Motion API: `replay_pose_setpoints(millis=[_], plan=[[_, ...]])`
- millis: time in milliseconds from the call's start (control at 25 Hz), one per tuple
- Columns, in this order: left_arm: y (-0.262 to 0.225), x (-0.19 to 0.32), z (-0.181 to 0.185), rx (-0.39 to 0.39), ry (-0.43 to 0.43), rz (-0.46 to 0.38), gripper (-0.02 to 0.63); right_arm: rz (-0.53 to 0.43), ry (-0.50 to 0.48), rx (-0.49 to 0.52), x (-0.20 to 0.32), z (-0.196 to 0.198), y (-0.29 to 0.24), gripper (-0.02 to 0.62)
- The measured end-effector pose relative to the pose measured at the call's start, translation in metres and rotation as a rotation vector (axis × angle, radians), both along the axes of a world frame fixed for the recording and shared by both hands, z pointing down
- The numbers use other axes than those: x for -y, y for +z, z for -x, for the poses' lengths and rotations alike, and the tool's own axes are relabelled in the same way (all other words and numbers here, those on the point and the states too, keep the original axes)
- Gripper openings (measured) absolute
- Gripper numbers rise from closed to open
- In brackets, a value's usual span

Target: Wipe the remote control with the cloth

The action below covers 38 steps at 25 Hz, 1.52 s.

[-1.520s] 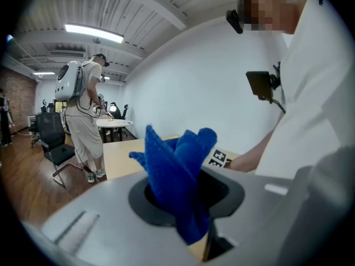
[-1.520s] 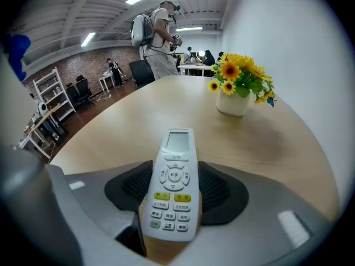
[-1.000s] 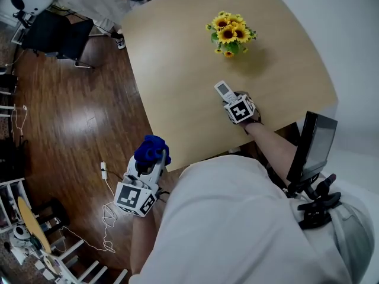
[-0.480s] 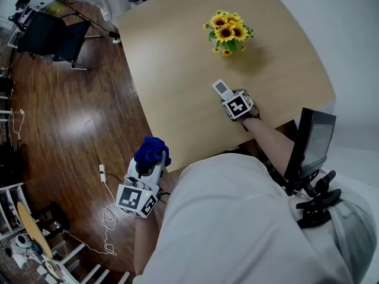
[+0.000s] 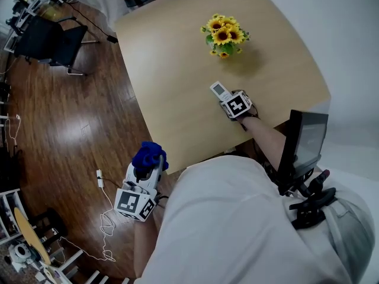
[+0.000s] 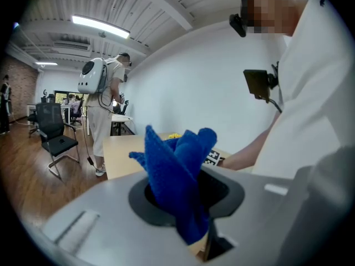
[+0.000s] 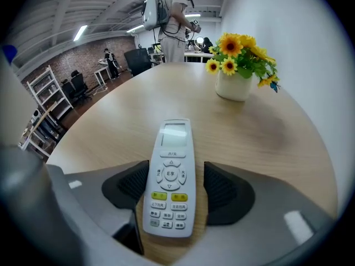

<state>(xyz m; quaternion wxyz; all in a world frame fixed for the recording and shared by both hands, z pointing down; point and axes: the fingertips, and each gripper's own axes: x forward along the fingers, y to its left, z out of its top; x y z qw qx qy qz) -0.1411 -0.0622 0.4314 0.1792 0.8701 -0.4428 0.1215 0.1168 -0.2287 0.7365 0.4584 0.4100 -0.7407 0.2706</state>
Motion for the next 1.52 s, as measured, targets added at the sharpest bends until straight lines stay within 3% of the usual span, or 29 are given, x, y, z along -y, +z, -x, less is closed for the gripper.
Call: replay_pose_setpoints(millis=[480, 840, 1200, 1360, 1520], plan=[[0.006, -0.012, 0.021, -0.071, 0.051, -0.016, 0.110, -0.114, 0.012, -0.039, -0.003, -0.003, -0.042, 0.324], [0.013, -0.050, 0.061, -0.131, 0.137, -0.011, 0.110, -0.169, 0.063, -0.095, -0.063, 0.020, -0.090, 0.324], [0.062, -0.066, 0.047, -0.165, 0.239, 0.070, 0.110, -0.163, 0.076, -0.080, -0.118, 0.018, -0.098, 0.324], [0.047, -0.091, 0.049, -0.166, 0.271, 0.052, 0.110, -0.193, 0.092, -0.079, -0.161, 0.024, -0.126, 0.324], [0.036, -0.108, 0.028, -0.159, 0.282, 0.026, 0.110, -0.215, 0.091, -0.050, -0.191, 0.017, -0.137, 0.324]])
